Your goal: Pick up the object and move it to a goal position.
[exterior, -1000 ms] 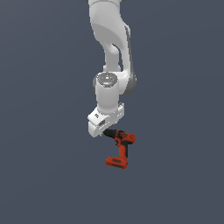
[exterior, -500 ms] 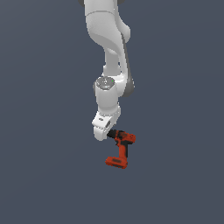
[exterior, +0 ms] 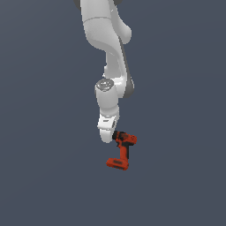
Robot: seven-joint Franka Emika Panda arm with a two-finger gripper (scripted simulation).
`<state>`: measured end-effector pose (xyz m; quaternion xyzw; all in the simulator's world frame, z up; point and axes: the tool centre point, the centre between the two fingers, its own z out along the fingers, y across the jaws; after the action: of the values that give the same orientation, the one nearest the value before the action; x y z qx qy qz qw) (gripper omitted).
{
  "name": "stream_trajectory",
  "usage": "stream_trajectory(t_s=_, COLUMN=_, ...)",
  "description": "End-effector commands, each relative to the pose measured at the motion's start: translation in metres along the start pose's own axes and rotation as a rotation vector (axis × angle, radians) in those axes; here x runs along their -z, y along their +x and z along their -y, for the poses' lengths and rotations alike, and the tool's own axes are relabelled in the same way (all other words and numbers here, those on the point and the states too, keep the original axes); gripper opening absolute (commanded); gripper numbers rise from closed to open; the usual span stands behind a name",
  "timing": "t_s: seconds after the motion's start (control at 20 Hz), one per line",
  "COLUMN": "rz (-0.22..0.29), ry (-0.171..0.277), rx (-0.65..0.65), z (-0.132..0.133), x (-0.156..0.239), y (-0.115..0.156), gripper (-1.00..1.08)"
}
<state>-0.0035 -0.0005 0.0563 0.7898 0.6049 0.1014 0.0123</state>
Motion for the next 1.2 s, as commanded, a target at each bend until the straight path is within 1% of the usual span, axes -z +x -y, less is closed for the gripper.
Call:
stream_trajectory(t_s=0.0, rz=-0.014, ry=-0.006, rx=0.04, z=0.001, x=-0.001, y=0.002, gripper=1.08)
stream_trajectory(t_s=0.25, rz=-0.028, ry=-0.012, rx=0.082, z=0.002, x=-0.002, y=0.004, gripper=1.08)
stream_trajectory(t_s=0.55, rz=-0.029, ry=-0.012, rx=0.084, z=0.002, x=-0.004, y=0.004, gripper=1.08)
stream_trajectory(t_s=0.95, rz=-0.029, ry=-0.012, rx=0.09, z=0.003, x=-0.029, y=0.005, gripper=1.08)
stream_trajectory(t_s=1.15, rz=-0.031, ry=-0.013, rx=0.09, z=0.002, x=-0.033, y=0.005, gripper=1.08)
